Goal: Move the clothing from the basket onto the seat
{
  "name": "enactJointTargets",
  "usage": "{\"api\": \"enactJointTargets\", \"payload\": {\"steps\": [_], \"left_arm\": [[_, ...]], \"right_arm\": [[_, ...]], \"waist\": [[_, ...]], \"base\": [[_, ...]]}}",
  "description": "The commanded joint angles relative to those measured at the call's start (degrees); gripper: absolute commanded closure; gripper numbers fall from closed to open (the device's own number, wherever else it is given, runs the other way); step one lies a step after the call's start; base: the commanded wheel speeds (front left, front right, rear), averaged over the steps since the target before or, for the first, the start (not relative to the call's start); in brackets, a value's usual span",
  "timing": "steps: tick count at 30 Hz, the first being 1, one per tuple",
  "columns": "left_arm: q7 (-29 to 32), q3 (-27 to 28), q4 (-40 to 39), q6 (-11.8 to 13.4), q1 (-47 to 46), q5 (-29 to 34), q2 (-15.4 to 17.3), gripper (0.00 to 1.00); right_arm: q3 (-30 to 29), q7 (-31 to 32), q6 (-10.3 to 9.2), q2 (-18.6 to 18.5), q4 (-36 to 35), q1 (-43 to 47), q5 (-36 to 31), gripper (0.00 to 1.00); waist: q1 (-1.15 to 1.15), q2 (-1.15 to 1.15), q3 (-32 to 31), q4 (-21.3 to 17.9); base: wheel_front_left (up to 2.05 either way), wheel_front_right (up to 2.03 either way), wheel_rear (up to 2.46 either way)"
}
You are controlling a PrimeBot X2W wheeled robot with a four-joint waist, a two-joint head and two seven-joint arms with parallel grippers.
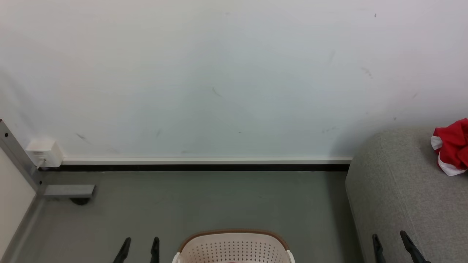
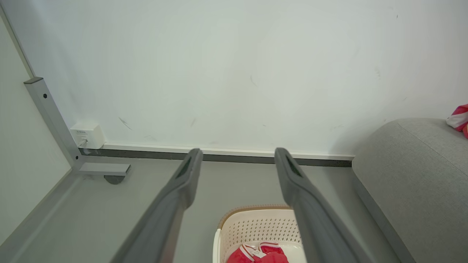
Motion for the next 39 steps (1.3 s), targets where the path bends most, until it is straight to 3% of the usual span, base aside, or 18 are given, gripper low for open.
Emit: {"api": "enactJointTargets", "payload": {"steps": [1,19,29,39], "left_arm": [[-0.03,0.25,0.06,-0.21,0.44,1.13,0.02,0.00],[-0.03,-0.85,2.68,-2.91,-3.71,2.68,-1.64,0.00],[2.56,-4.91,9.36,-6.25,-15.48,4.78,-1.48,0.00],[9.53,-9.90,17.88,-9.10,-29.70,7.39,-1.91,0.00]], "right_arm": [[-0.02,0.00,-0.15,-0.10,-0.10,-0.50,0.25,0.00],[-0.50,0.00,-0.15,-0.10,-1.55,-2.38,-0.55,0.00],[-0.09,0.00,-0.15,-0.09,-4.26,-8.16,-0.35,0.00],[-0.99,0.00,-0.15,-0.09,-7.43,-16.09,0.07,0.00]], "waist": [[0.00,0.00,0.11,-0.21],[0.00,0.00,5.18,-2.45],[0.00,0.00,16.82,-3.65],[0.00,0.00,30.81,-4.25]], "base": [[0.00,0.00,0.00],[0.00,0.00,0.00],[0.00,0.00,0.00],[0.00,0.00,0.00]]}}
